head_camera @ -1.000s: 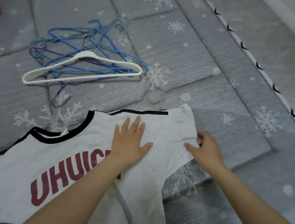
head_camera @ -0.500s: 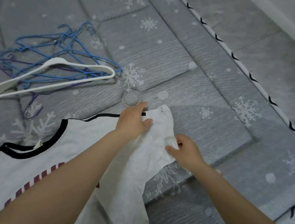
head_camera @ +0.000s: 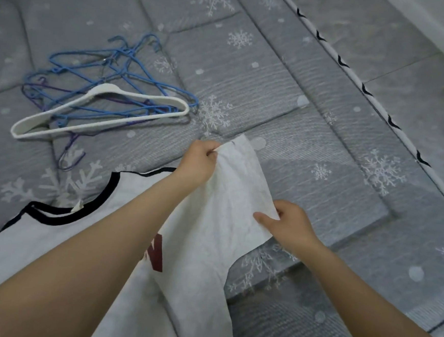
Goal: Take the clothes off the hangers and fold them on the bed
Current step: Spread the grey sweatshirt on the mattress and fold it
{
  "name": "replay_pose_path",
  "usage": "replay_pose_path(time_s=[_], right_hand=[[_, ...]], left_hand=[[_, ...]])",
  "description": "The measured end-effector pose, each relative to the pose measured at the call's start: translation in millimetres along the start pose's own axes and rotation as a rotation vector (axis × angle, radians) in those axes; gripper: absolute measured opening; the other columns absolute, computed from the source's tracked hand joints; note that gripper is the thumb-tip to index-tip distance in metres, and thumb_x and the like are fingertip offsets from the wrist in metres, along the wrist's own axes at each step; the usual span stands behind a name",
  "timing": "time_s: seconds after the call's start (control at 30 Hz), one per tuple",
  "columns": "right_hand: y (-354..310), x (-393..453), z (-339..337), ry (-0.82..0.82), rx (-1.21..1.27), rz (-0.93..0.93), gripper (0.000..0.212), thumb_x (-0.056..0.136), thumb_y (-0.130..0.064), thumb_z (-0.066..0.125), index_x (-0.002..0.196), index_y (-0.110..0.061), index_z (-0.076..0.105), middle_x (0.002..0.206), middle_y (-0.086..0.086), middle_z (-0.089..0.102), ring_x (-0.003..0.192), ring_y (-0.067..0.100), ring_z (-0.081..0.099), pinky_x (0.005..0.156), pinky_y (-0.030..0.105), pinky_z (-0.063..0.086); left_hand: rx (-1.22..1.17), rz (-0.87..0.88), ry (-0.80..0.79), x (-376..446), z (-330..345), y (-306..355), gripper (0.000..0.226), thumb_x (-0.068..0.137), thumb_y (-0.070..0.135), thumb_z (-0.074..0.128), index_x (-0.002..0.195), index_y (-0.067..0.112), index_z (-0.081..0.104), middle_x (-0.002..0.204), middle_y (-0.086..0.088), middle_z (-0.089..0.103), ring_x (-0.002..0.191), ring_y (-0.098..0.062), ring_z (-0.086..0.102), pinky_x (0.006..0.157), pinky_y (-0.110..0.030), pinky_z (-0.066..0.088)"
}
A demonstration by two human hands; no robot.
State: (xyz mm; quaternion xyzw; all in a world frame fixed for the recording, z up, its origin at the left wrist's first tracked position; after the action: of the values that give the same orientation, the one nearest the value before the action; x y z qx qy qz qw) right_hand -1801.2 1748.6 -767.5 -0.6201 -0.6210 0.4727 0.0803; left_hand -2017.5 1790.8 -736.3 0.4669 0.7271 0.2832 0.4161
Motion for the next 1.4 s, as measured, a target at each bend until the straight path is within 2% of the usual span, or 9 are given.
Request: replay_pose_path(time_s=[0.2, 0.3, 0.47, 0.57, 0.67, 0.77, 0.87, 1.0, 1.4], right_hand=[[-52, -22, 6, 0.163, -0.05, -0.39, 0.036, 0.08, -0.033, 0.069, 0.066, -0.003, 0.055, 0.064, 0.001, 0.05, 0.061, 0.012, 0.045, 0.055, 0.024, 0.032], [-80, -43, 15, 0.212, -0.037, -0.55, 0.027, 0.079, -0.029, 0.066, 0.066, -0.007, 0.057, 0.056, -0.005, 0.049, 0.053, 0.01, 0.043, 0.049, 0.031, 0.035], [-115, -82, 55, 0.198, -0.091, -0.755, 0.02, 0.072, -0.013, 0.069, 0.086, -0.024, 0.059, 0.062, -0.018, 0.05, 0.049, 0.005, 0.045, 0.042, 0.027, 0.042], [-133, -104, 88, 0.086, -0.16, -0.826, 0.028, 0.069, -0.014, 0.065, 0.091, -0.029, 0.055, 0.059, -0.018, 0.045, 0.049, 0.003, 0.041, 0.044, 0.02, 0.039], [-142, -119, 129, -0.009, -0.299, -0.821, 0.02, 0.076, -0.033, 0.055, 0.093, -0.025, 0.06, 0.07, -0.01, 0.063, 0.057, 0.014, 0.059, 0.048, 0.022, 0.041], [-137, -118, 169, -0.162, -0.412, -0.666, 0.033, 0.087, -0.04, 0.051, 0.114, -0.021, 0.057, 0.101, -0.003, 0.065, 0.087, 0.022, 0.062, 0.067, 0.027, 0.041], [-126, -119, 200, -0.361, -0.411, -0.491, 0.042, 0.086, -0.043, 0.061, 0.122, -0.025, 0.05, 0.106, -0.007, 0.057, 0.088, 0.012, 0.054, 0.072, 0.02, 0.037], [-122, -121, 214, -0.388, -0.418, -0.488, 0.042, 0.087, -0.049, 0.057, 0.121, -0.026, 0.053, 0.111, -0.012, 0.057, 0.09, 0.004, 0.051, 0.079, 0.02, 0.043], [-193, -114, 268, -0.372, -0.478, -0.625, 0.027, 0.09, -0.037, 0.056, 0.114, -0.024, 0.054, 0.104, -0.009, 0.052, 0.092, 0.01, 0.052, 0.077, 0.029, 0.047]], left_hand=[[-0.112, -0.022, 0.186, -28, -53, -11, 0.044, 0.08, -0.014, 0.04, 0.06, 0.017, 0.064, 0.073, 0.008, 0.056, 0.075, 0.003, 0.054, 0.073, -0.023, 0.039], [-0.125, -0.089, 0.275, -45, -81, -31, 0.058, 0.084, -0.007, 0.044, 0.046, 0.034, 0.062, 0.096, 0.007, 0.053, 0.103, -0.014, 0.049, 0.091, -0.026, 0.039], [-0.403, -0.246, 0.198, -81, -110, -70, 0.034, 0.089, -0.007, 0.046, 0.065, 0.014, 0.057, 0.074, 0.001, 0.057, 0.06, -0.01, 0.051, 0.047, -0.012, 0.043], [-0.537, -0.323, 0.157, -98, -127, -100, 0.043, 0.092, -0.001, 0.042, 0.062, 0.018, 0.067, 0.067, 0.001, 0.063, 0.068, -0.012, 0.055, 0.06, -0.021, 0.05], [-0.661, -0.408, 0.162, -117, -141, -130, 0.05, 0.091, 0.007, 0.046, 0.049, 0.017, 0.07, 0.063, 0.002, 0.068, 0.074, -0.017, 0.058, 0.073, -0.028, 0.048], [-0.553, -0.427, 0.179, -130, -150, -147, 0.01, 0.087, 0.014, 0.062, 0.092, 0.01, 0.07, 0.102, -0.008, 0.068, 0.098, -0.022, 0.061, 0.095, -0.034, 0.047], [-0.319, -0.323, 0.204, -132, -158, -152, 0.042, 0.082, -0.006, 0.061, 0.121, 0.009, 0.06, 0.125, -0.004, 0.058, 0.114, -0.015, 0.054, 0.099, -0.031, 0.044], [-0.3, -0.322, 0.359, -134, -171, -157, 0.043, 0.087, -0.013, 0.045, 0.118, 0.014, 0.06, 0.125, -0.001, 0.055, 0.111, -0.013, 0.056, 0.082, -0.021, 0.048], [-0.138, -0.366, 0.663, -222, -264, -249, 0.029, 0.082, 0.014, 0.069, 0.109, 0.024, 0.065, 0.119, 0.005, 0.058, 0.108, -0.012, 0.054, 0.096, -0.03, 0.043]])
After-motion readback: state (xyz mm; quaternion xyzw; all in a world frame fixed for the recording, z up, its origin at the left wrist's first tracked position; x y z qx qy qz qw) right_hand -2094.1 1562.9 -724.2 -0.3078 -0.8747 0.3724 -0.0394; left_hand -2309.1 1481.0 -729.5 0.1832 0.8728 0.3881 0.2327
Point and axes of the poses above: each hand's wrist, its own x-axis towards the middle knuckle, its own z-axis out of the palm, y = z × x, the point moved 6 cm from there along x, towards the middle knuckle
